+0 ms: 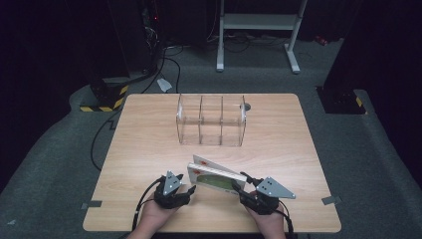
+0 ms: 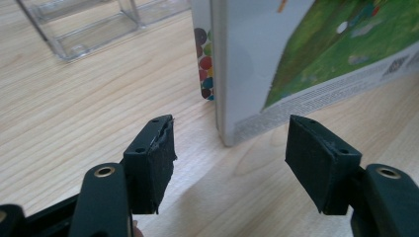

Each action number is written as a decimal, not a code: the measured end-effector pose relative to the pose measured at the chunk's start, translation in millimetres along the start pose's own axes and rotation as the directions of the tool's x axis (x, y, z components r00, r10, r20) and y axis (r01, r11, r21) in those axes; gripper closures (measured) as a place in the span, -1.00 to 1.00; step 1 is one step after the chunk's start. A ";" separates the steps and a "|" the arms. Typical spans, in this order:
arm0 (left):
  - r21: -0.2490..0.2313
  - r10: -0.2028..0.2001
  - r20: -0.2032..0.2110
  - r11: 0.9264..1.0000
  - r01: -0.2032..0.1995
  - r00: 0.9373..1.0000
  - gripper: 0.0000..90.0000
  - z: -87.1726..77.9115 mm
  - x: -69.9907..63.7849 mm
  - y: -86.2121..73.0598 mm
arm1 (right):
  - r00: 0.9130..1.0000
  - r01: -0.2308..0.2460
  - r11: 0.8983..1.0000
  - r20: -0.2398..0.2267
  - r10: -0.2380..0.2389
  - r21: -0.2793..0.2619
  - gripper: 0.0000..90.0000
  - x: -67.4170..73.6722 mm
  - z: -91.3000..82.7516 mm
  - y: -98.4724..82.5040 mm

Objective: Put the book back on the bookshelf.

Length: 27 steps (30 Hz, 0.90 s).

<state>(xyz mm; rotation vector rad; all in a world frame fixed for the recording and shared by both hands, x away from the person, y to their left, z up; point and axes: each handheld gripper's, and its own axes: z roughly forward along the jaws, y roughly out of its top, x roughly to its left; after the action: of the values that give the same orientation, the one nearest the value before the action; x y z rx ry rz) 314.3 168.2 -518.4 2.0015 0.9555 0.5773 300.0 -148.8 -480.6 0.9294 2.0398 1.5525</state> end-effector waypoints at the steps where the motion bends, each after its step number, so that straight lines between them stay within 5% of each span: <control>1: -0.003 -0.006 -0.002 1.000 0.006 1.000 -0.21 -0.4 1.2 -0.1 | 1.000 0.008 1.000 -0.003 -0.008 0.000 0.31 1.4 0.4 -0.2; 6: -0.004 -0.012 -0.007 1.000 0.011 1.000 -0.20 -1.3 4.8 -0.3 | 0.999 0.038 0.999 -0.016 -0.038 0.004 0.64 8.2 1.8 -0.8; 14: 0.020 -0.024 -0.045 0.999 0.025 0.999 -0.20 -0.3 14.3 -2.3 | 0.997 0.077 0.997 0.030 -0.077 0.008 0.65 11.6 0.7 -0.5; 18: 0.036 -0.056 -0.076 0.998 0.059 0.996 -0.19 0.1 25.8 -4.7 | 0.996 0.061 0.998 0.057 -0.061 0.010 0.65 7.5 -2.6 -0.9; 27: 0.093 -0.056 -0.183 0.993 0.074 0.982 -0.15 0.7 51.6 -11.9 | 0.990 0.018 1.000 0.141 -0.020 0.017 0.64 -5.8 -13.5 -1.4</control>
<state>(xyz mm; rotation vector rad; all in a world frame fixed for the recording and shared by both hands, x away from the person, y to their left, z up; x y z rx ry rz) 341.1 213.3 -526.0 2.0228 1.1757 0.6948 294.5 -162.3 -478.3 0.9934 1.9588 1.4202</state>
